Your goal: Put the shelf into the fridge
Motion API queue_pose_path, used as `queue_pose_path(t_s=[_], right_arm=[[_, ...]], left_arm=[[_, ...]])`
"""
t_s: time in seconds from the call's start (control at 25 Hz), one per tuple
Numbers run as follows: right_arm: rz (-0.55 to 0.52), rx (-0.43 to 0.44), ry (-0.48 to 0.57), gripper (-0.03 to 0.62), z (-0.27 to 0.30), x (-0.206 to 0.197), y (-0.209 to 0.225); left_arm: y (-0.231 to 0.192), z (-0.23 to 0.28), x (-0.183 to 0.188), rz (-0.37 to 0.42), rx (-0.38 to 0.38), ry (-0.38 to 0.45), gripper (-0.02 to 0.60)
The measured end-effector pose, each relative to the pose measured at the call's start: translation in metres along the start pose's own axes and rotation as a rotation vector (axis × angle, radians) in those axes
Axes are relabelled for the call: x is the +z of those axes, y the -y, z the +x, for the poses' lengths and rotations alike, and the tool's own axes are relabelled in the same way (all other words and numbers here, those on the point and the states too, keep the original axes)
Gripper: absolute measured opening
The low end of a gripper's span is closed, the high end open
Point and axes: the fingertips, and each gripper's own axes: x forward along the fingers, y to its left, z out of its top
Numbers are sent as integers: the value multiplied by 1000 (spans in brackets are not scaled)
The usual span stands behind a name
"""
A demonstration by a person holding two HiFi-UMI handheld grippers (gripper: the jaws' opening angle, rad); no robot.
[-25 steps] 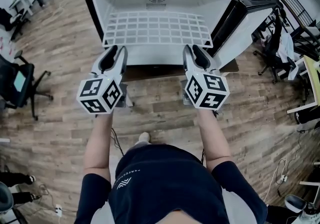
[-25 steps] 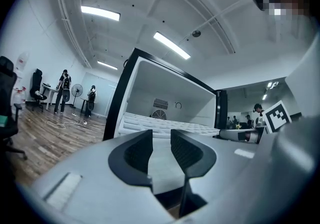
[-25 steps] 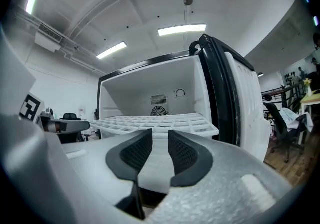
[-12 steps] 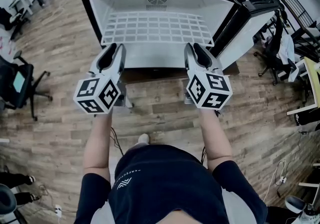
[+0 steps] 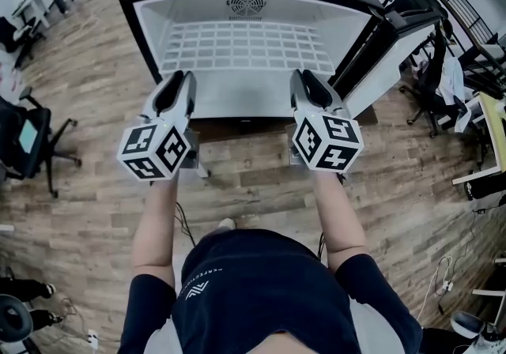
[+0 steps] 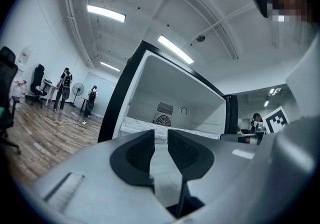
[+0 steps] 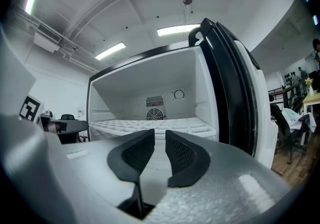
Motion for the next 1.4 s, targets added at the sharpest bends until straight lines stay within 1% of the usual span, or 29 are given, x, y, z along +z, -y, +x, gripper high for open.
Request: queue_pose_path(t_s=[0.2,0.44,0.88,1.12,1.2,1.4], right_arm=[[9,-3,0,67,10,1,4],[5,-4,-6,67,21,2,7],[2,12,-12,67,36,3,11],[10,19,-16,69,37,3,10],[19,32,-18,89,35,3,7],[20,45,8,87,24,6,1]], left_arm=[[-5,10,0,-3,3,0,87],[-10,20,0,2,9,4,67],[-17,35,0,1,33,20,69],[-15,35,1,-8,18,15,87],[-13,34,1,-15,15,14,98],[-7,22,11,-6,-5,53,69]])
